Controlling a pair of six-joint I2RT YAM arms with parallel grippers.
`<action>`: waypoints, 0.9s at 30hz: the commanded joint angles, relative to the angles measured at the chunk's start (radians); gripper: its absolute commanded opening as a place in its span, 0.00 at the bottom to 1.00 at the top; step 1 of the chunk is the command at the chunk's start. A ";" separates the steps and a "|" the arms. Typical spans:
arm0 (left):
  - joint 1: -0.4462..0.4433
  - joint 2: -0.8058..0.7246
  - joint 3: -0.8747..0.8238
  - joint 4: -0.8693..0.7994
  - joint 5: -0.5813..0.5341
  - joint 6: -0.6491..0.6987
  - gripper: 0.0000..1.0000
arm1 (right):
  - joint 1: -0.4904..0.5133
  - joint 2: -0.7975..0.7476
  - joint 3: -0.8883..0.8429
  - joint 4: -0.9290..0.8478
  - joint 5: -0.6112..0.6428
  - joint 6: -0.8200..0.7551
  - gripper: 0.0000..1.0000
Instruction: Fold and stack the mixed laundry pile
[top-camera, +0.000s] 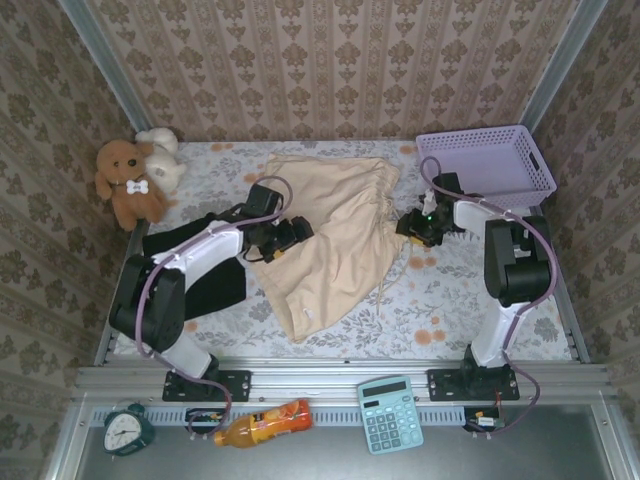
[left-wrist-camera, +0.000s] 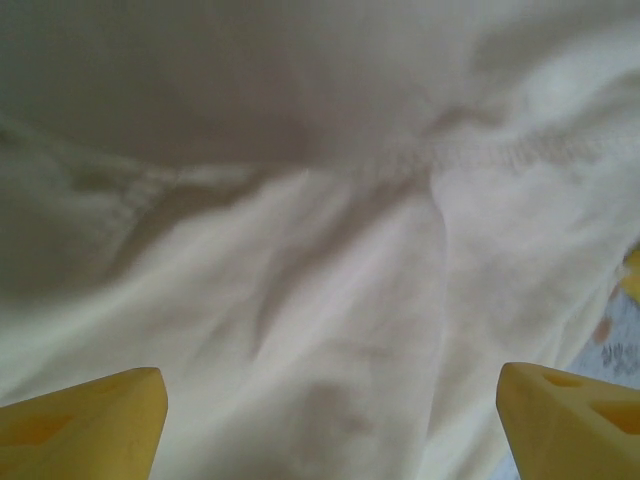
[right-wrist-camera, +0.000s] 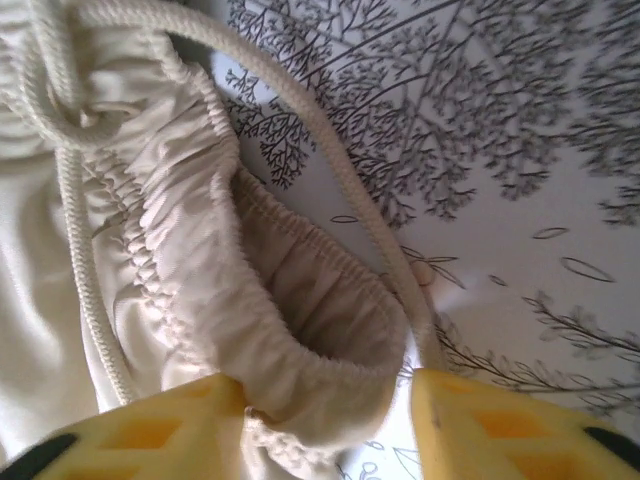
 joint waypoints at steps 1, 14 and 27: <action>0.056 0.088 0.082 0.122 -0.056 -0.018 0.85 | 0.016 0.013 0.029 0.014 0.016 0.040 0.34; 0.193 0.575 0.552 -0.080 -0.024 0.072 0.81 | 0.022 -0.363 -0.045 -0.436 0.239 0.106 0.09; 0.187 0.406 0.820 -0.488 -0.041 0.369 1.00 | 0.021 -0.212 0.070 -0.262 0.084 -0.021 0.74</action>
